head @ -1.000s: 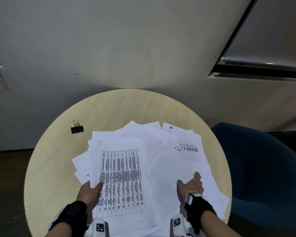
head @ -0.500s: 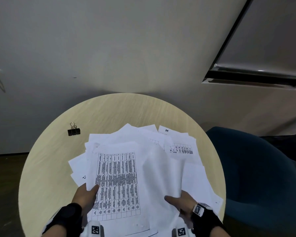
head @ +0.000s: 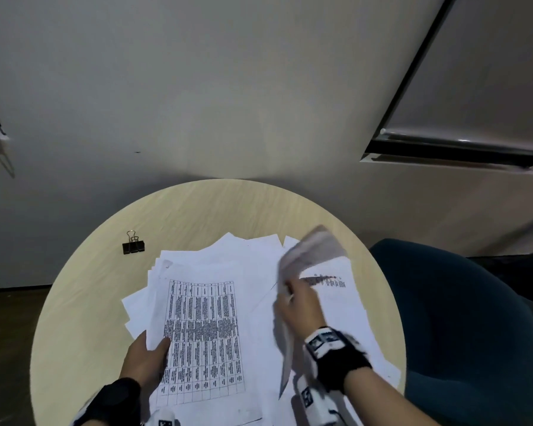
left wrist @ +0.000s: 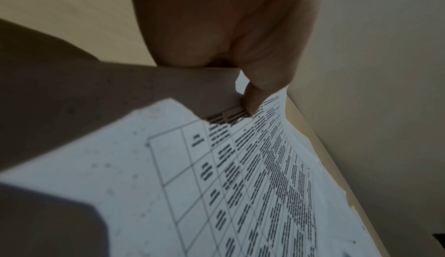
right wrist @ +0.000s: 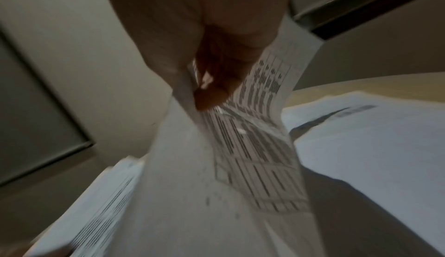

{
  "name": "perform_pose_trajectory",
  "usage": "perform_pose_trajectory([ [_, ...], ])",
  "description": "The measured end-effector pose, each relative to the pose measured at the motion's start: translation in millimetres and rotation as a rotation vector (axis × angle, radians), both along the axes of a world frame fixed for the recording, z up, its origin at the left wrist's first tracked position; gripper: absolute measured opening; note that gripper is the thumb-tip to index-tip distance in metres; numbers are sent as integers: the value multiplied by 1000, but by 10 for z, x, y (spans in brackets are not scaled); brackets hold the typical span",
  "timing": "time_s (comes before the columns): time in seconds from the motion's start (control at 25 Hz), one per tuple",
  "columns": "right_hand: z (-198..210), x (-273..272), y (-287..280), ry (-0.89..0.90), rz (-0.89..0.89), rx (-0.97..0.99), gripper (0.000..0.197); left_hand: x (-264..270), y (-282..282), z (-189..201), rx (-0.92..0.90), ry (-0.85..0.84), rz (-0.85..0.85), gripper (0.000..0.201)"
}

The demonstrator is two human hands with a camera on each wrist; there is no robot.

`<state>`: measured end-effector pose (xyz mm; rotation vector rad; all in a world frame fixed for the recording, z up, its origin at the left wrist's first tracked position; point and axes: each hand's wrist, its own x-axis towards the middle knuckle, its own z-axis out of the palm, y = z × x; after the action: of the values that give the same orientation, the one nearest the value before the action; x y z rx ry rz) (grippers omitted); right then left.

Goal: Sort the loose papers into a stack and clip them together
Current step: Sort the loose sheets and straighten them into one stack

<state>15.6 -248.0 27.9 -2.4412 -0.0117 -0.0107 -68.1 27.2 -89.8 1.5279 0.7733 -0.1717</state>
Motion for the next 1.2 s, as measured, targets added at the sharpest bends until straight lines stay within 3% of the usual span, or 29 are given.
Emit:
perform_pose_trajectory([
  [0.08,-197,-109,425,164,189,-52,17,9,-63,45,-18,-57,11,14],
  [0.24,-475,-309,1095,450,385,-149,26,12,-59,49,0,-68,56,56],
  [0.32,-484,-369,1271,545,406,-69,36,56,-11,21,-15,-87,48,72],
  [0.4,-470,-393,1302,670,383,122,40,71,9,9,-52,-70,19,73],
  [0.44,-466,-359,1284,722,360,252,35,58,19,8,-58,-48,13,65],
  [0.52,-527,-149,1125,626,229,406,20,48,32,-20,36,-1,-19,51],
  [0.64,-653,340,636,390,-195,325,20,71,72,-48,228,52,-88,33],
  [0.68,-700,490,429,422,-319,284,25,92,83,-112,216,70,-84,39],
  [0.8,-989,761,59,745,-457,291,87,104,106,-310,222,144,-64,81],
  [0.88,-1023,811,150,791,-493,422,93,67,149,-590,236,150,-114,94],
  [0.92,-970,798,244,811,-494,467,77,72,123,-513,212,143,-103,94],
  [0.96,-937,802,331,828,-470,483,76,71,127,-421,194,139,-82,91],
  [1.0,-910,782,405,831,-429,442,27,79,106,-315,201,118,-76,84],
  [1.04,-879,776,443,816,-402,388,19,80,115,-250,203,125,-79,73],
  [1.12,-846,747,445,736,-362,315,25,100,133,-199,222,128,-102,49],
  [1.2,-742,761,315,537,-437,262,40,121,130,-126,255,116,-122,31],
])
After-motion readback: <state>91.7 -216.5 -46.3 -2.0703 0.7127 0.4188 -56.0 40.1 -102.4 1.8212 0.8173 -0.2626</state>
